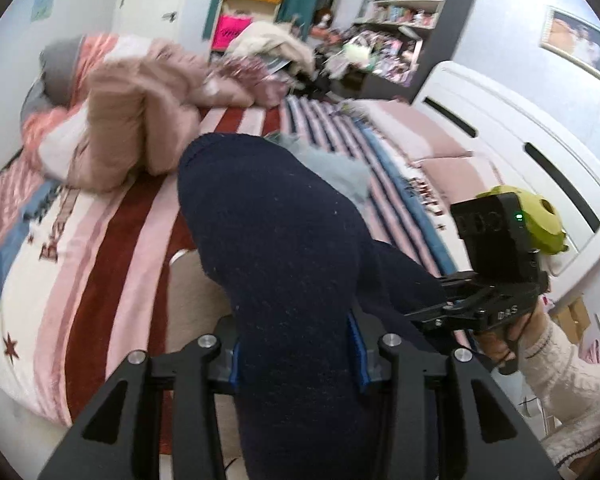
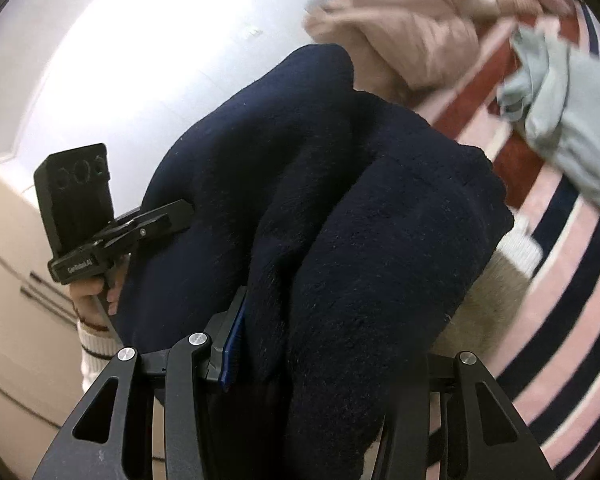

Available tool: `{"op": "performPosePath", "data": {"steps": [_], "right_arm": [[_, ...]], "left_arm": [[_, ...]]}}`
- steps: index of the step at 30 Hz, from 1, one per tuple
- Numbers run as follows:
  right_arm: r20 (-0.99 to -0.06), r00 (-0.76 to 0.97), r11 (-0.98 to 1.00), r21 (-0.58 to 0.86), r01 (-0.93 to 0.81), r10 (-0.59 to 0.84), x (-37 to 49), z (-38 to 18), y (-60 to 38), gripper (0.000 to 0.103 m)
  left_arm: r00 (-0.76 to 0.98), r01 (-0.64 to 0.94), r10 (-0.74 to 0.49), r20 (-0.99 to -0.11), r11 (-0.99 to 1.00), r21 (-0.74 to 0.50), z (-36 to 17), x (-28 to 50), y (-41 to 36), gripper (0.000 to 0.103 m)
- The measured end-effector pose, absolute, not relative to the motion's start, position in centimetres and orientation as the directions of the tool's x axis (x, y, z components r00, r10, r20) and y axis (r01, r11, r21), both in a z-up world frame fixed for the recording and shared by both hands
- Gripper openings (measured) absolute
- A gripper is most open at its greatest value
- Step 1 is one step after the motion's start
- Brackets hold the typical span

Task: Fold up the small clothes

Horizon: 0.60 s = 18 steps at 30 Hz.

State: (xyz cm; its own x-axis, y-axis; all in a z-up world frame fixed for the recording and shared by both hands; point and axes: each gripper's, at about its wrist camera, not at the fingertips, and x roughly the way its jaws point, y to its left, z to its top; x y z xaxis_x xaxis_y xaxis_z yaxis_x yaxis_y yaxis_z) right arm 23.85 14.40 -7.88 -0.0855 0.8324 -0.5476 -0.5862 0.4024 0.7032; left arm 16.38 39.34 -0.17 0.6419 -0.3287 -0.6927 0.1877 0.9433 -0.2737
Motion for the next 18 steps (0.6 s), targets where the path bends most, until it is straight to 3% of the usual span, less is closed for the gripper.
{"op": "performPosePath", "data": {"steps": [8,18], "right_arm": [[-0.656,-0.065,0.534,0.663,-0.525,0.752,25.7,-12.6,16.3,0.04],[-0.648,-0.011,0.534,0.637,-0.556,0.761,25.3,-11.6,15.8,0.04]], "left_arm": [[0.554,0.13,-0.396,-0.732,0.91,-0.394,-9.2,20.5,43.8,0.044],[0.58,0.239,-0.481,-0.657,0.872,-0.427,-9.5,20.3,42.3,0.044]]}}
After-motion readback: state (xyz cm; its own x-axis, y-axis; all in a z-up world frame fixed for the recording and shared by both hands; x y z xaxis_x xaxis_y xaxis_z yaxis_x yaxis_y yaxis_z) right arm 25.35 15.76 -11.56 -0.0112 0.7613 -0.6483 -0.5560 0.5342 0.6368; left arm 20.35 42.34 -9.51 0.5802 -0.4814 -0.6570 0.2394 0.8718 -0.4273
